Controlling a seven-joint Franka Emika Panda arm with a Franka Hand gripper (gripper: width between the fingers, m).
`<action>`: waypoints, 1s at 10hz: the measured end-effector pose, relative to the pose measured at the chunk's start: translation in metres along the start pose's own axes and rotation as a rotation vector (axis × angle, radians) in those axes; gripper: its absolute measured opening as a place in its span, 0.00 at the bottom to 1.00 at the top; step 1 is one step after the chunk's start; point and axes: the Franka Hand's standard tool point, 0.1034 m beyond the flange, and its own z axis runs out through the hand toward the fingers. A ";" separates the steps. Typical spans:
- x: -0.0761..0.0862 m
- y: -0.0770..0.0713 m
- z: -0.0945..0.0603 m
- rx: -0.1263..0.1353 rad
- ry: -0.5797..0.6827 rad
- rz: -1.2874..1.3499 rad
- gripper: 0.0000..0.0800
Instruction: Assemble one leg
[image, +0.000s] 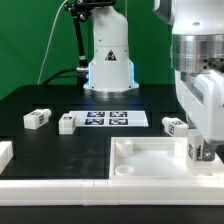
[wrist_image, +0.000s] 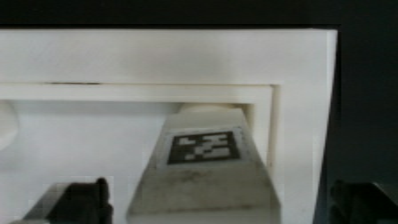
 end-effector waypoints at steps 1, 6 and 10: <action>-0.002 0.000 0.000 0.000 -0.001 -0.155 0.80; -0.011 0.000 0.000 -0.002 0.003 -0.804 0.81; -0.002 0.001 0.002 -0.018 0.013 -1.182 0.81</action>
Offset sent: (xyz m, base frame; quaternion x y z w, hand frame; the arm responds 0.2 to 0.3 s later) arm 0.0017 0.0148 0.0008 -0.0069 0.0035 -0.3548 0.9349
